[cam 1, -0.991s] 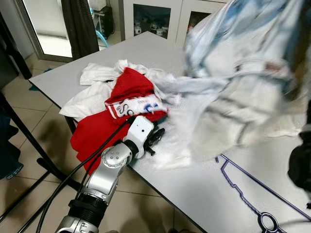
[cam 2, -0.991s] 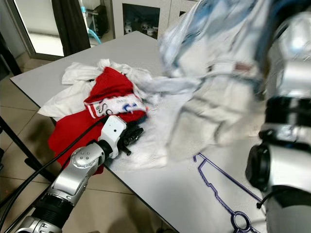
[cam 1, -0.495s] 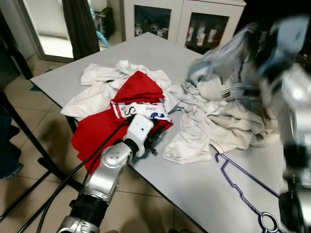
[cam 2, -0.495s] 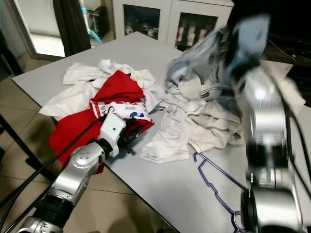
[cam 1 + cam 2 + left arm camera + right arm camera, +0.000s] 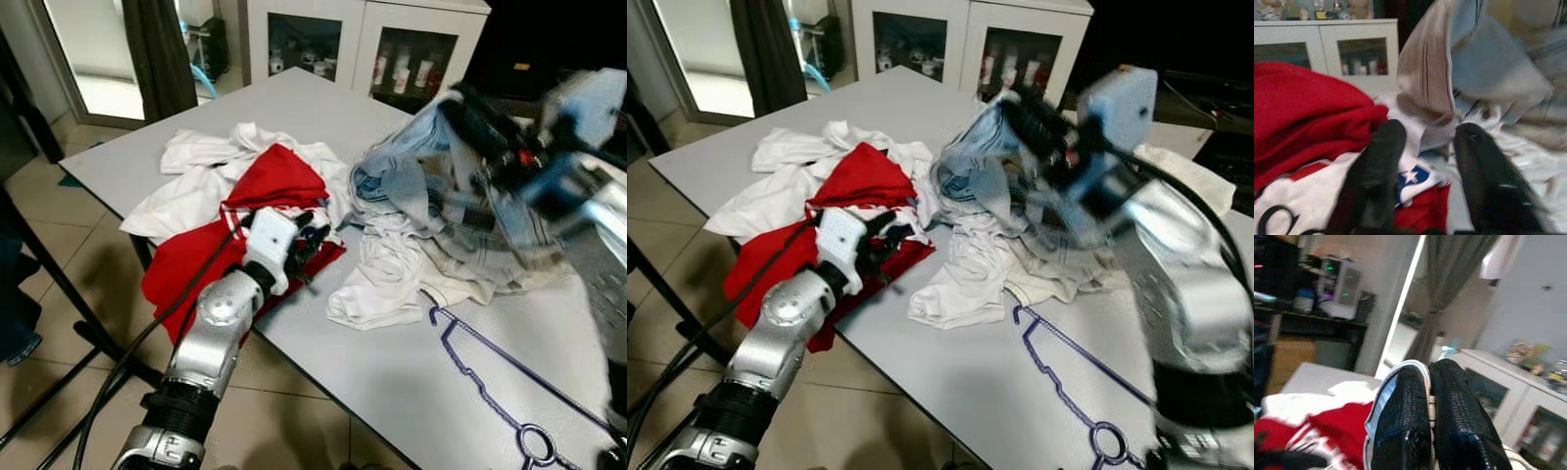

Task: Hang hanger

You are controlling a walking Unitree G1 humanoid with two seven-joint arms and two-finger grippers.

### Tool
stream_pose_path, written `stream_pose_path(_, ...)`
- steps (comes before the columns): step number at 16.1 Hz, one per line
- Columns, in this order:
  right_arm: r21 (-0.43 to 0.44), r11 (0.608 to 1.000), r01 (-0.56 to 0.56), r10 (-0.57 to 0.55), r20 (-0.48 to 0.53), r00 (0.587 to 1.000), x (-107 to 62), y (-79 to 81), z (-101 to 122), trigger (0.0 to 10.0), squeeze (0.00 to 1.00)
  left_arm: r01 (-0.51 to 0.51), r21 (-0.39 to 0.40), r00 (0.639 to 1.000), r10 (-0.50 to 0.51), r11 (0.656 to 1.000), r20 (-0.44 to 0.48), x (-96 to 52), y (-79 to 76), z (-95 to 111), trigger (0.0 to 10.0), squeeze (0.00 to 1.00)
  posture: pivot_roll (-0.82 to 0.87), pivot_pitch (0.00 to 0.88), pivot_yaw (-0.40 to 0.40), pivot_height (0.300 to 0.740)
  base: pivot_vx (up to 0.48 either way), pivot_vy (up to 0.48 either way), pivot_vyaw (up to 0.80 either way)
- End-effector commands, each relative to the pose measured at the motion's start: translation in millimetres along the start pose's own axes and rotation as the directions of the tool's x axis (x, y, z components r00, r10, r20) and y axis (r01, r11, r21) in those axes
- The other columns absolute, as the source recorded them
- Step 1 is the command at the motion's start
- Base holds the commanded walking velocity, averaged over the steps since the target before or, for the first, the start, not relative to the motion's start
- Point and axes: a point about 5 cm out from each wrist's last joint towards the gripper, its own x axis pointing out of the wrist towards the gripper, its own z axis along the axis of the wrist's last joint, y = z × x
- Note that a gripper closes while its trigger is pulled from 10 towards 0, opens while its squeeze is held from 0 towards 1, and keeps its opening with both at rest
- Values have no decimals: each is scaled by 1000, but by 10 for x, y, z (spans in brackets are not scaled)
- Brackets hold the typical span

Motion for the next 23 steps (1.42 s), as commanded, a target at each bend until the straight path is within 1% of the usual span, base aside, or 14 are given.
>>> stream_pose_path(1, -9, 999, -39, 39, 26, 999, -44, 31, 100, 10000, 0, 41, -8, 997, -40, 999, 70, 32, -29, 125, 10000, 1000, -59, 0, -45, 740, 0, 0, 0)
stream_pose_path(3, -22, 999, -40, 39, -3, 999, -47, 56, 60, 10000, 0, 55, -2, 994, -55, 998, 98, 54, -41, 169, 10000, 1000, -61, 0, -44, 740, 0, 0, 0)
stream_pose_path(4, -26, 999, -40, 39, -9, 999, -11, 88, 45, 10000, 0, 102, -27, 988, -98, 994, 123, 57, -81, 200, 10000, 1000, -61, 0, -44, 740, 0, 0, 0)
stream_pose_path(6, -30, 999, -39, 38, -15, 999, 16, 111, 30, 10000, 0, 151, -38, 980, -144, 988, 140, 44, -129, 217, 10000, 1000, -56, 0, -45, 740, 0, 0, 0)
stream_pose_path(7, -25, 998, -56, 55, -21, 998, 29, 147, 15, 10000, 0, 170, -36, 977, -163, 985, 140, 27, -155, 210, 10000, 1000, -51, 0, -45, 740, 0, 0, 0)
stream_pose_path(9, 9, 993, -114, 114, -15, 993, 15, 226, 23, 10000, 0, 131, 0, 985, -130, 991, 115, 18, -116, 176, 10000, 1000, -51, 0, -45, 740, 0, 0, 0)
stream_pose_path(10, 31, 990, -138, 138, -3, 990, -7, 248, 43, 10000, 0, 101, 14, 991, -102, 995, 92, 23, -68, 152, 10000, 0, -41, 0, -48, 740, 0, 0, 0)
stream_pose_path(12, 64, 982, -175, 175, 14, 985, -61, 258, 83, 10000, 0, 61, 34, 996, -63, 998, 67, 35, 7, 138, 10000, 0, -41, 0, -46, 740, 0, 0, 0)
stream_pose_path(13, 66, 981, -182, 181, 13, 983, -69, 260, 84, 10000, 0, 58, 37, 996, -60, 998, 65, 35, 14, 139, 10000, 0, -41, 0, -46, 740, 0, 0, 0)
stream_pose_path(15, 74, 971, -226, 228, -17, 974, -152, 268, 71, 10000, 0, 46, 50, 996, -49, 998, 69, 42, 38, 152, 10000, 0, -44, 0, -44, 740, 0, 0, 0)
stream_pose_path(16, 83, 965, -249, 251, -13, 968, -178, 286, 89, 10000, 0, 45, 54, 996, -49, 998, 73, 49, 38, 157, 10000, 0, -48, 0, -42, 740, 0, 0, 0)
stream_pose_path(20, 86, 955, -285, 287, -13, 958, -153, 344, 97, 10000, 0, 79, 50, 993, -83, 996, 89, 94, -25, 174, 10000, 0, -53, 0, -41, 740, 0, 0, 0)
stream_pose_path(23, 93, 944, -318, 320, -10, 947, -131, 381, 101, 10000, 0, 101, 45, 991, -104, 994, 83, 104, -52, 159, 10000, 0, -46, 0, -47, 740, 0, 0, 0)
